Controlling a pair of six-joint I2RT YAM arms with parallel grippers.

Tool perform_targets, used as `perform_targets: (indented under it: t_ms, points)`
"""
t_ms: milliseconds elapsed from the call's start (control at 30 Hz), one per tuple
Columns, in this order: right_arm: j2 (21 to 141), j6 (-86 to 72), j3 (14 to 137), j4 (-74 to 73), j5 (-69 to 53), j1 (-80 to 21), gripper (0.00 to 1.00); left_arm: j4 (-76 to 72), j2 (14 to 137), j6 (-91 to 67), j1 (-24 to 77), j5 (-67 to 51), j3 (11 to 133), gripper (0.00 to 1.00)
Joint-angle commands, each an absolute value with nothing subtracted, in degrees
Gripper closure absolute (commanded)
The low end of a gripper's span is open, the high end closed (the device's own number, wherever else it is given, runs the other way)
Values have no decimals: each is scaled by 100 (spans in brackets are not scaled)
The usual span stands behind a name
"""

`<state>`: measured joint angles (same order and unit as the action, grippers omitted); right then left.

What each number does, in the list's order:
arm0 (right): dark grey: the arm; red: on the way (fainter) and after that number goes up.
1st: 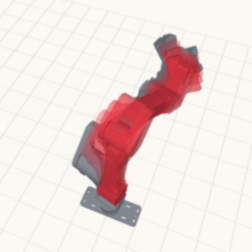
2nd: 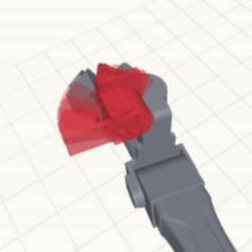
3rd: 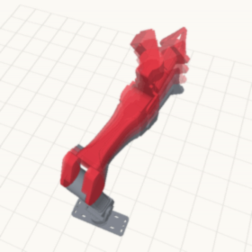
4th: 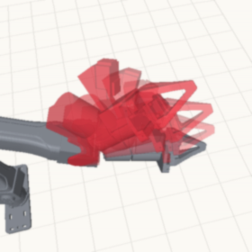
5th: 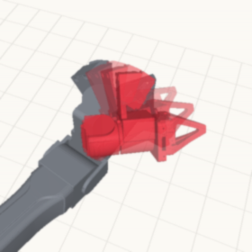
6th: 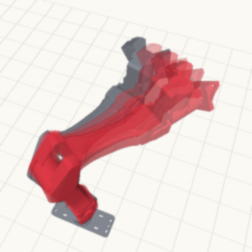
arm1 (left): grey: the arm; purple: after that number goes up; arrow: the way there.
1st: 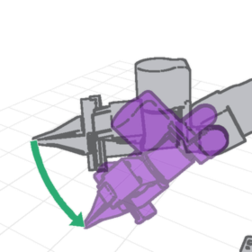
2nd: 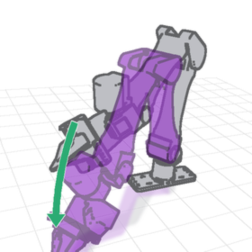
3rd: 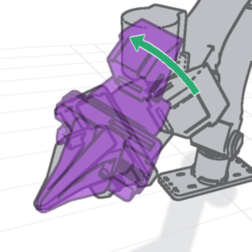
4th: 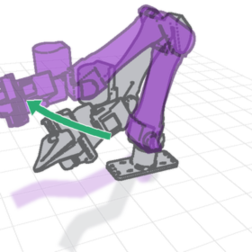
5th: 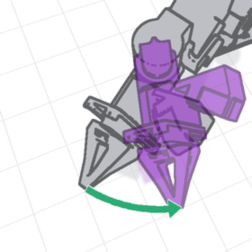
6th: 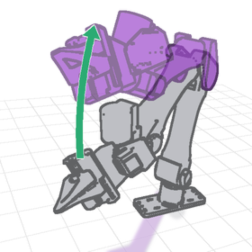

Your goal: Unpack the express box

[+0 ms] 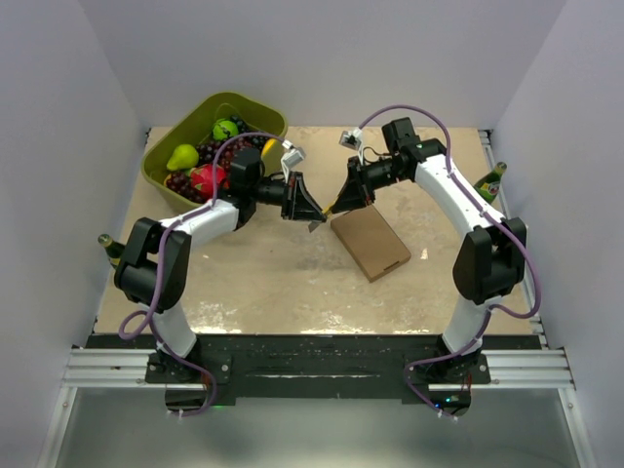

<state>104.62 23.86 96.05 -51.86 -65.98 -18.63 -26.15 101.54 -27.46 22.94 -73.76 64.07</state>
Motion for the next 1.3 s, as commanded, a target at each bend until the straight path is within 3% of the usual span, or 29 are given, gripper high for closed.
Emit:
perform_targets:
  t_ms: [0, 33, 267, 300, 333, 367, 467, 500, 533, 733, 900, 1033, 1167, 1267]
  points:
    - [10345, 2197, 9527, -4966, -7005, -1960, 93, -2953, 10028, -2830, 2355, -7436, 6478, 100]
    - [10336, 2189, 9510, -4940, -7005, -1960, 99, -2953, 10037, -2830, 2355, -7427, 6469, 100]
    - [10301, 1664, 9676, -4887, -6488, -1960, 100, -2595, 10090, -2594, 2347, -7243, 6504, 100]
    - [10275, 1400, 9677, -4634, -6347, -1960, 100, -2523, 10099, -2532, 2347, -7181, 6513, 96]
    - [10257, 1267, 9720, -4667, -6233, -1934, 100, -2409, 10099, -2453, 2338, -7120, 6539, 83]
    - [10179, 1118, 9834, -4650, -5796, -1925, 100, -1973, 10090, -2130, 2329, -7032, 6643, 60]
    - [9951, 862, 9940, -4509, -5406, -1820, 100, -1068, 10029, -1410, 2224, -6602, 6942, 35]
    - [9862, 853, 9949, -4509, -5066, -1785, 100, -907, 10002, -1284, 2145, -6366, 7013, 14]
    - [9792, 687, 9941, -4483, -4671, -1767, 100, -757, 9932, -1170, 2092, -6224, 7075, 1]
    - [8897, 590, 9283, -3922, -2633, -1565, 100, -326, 9686, -695, 1784, -5047, 7145, 0]
    - [7780, 202, 7806, -2629, -1337, -1424, 100, -352, 9887, -835, 2170, -4203, 7215, 0]
    - [7384, 203, 7480, -2505, -1380, -1258, 100, -202, 10509, -791, 2610, -3639, 7610, 0]
    - [7452, 176, 7224, -2232, -1966, -906, 100, 578, 11056, 409, 3180, -3087, 8374, 1]
    - [8091, 246, 7741, -2688, -2697, -528, 100, 703, 11346, 694, 3269, -2962, 8595, 12]
